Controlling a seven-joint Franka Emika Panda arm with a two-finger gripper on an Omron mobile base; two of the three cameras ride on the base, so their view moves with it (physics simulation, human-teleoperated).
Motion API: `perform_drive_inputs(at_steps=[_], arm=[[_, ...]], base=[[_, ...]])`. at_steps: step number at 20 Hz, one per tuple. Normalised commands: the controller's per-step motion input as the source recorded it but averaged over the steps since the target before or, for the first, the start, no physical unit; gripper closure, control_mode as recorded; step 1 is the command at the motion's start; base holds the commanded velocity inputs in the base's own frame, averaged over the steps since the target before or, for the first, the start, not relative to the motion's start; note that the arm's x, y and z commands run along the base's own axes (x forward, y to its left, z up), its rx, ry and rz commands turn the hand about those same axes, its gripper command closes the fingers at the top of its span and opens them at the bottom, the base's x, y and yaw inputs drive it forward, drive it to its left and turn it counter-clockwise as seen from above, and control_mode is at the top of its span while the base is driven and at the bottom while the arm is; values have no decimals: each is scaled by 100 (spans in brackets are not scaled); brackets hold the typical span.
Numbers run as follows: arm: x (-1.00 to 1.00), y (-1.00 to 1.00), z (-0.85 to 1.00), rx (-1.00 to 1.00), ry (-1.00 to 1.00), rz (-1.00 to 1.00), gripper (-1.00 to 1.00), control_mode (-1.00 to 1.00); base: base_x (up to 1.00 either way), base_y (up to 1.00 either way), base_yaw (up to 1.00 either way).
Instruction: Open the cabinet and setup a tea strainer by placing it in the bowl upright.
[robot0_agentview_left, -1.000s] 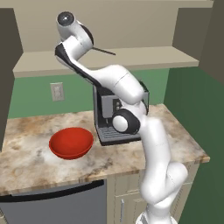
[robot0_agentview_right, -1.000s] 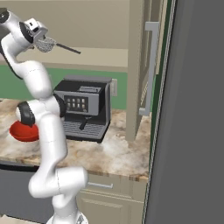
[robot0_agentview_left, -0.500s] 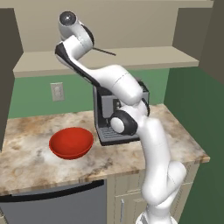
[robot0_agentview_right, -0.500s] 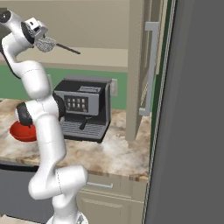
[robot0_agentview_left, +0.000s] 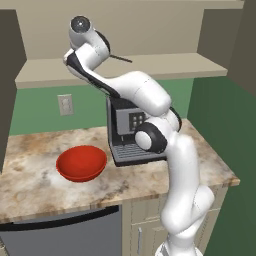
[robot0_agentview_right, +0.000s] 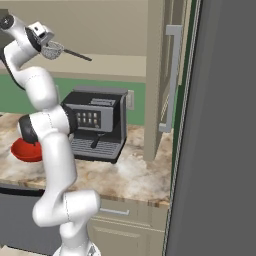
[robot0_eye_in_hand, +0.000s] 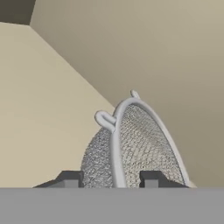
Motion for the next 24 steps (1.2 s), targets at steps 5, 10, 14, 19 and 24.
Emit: perform_drive_inputs(at_steps=[5, 10, 14, 19, 24], arm=[[-12, 16, 0, -2, 1, -4, 100, -100], [-87, 12, 0, -6, 0, -15, 100, -100], [-100, 6, 1, -1, 0, -14, 100, -100], [-100, 0, 3, 0, 0, -15, 100, -100], [-100, -1, 0, 0, 0, -12, 100, -100]], base=[[0, 0, 0], [0, 0, 0], [0, 0, 0], [0, 0, 0], [0, 0, 0]])
